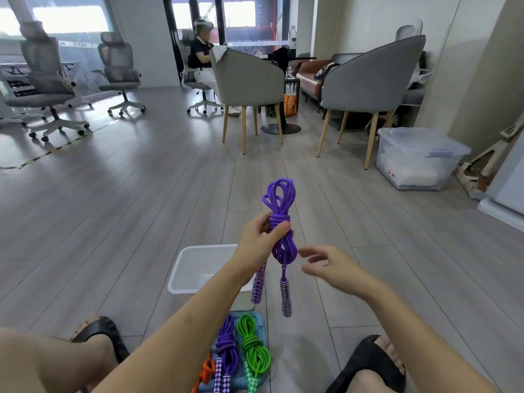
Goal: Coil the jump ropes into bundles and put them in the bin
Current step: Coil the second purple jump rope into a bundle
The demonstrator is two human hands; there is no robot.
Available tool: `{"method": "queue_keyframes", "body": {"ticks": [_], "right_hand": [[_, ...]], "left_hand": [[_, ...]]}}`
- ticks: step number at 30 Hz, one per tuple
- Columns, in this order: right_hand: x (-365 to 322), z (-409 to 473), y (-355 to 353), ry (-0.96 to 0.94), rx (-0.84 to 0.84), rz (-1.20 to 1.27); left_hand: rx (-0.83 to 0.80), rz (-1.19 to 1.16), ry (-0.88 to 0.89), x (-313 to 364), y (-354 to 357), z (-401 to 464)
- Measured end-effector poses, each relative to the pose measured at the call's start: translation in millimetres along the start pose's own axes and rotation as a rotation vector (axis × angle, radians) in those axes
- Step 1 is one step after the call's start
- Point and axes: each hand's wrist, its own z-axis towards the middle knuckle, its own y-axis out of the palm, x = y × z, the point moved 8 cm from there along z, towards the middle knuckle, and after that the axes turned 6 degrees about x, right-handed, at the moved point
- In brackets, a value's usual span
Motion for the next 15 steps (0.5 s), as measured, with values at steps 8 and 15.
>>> {"method": "queue_keyframes", "body": {"ticks": [8, 15], "right_hand": [[-57, -5, -56, -0.078, 0.423, 0.51], [-63, -9, -57, -0.123, 0.496, 0.54]], "left_hand": [[-0.112, 0.252, 0.069, -13, 20, -11], [-0.257, 0.274, 0.098, -2, 35, -22]]}}
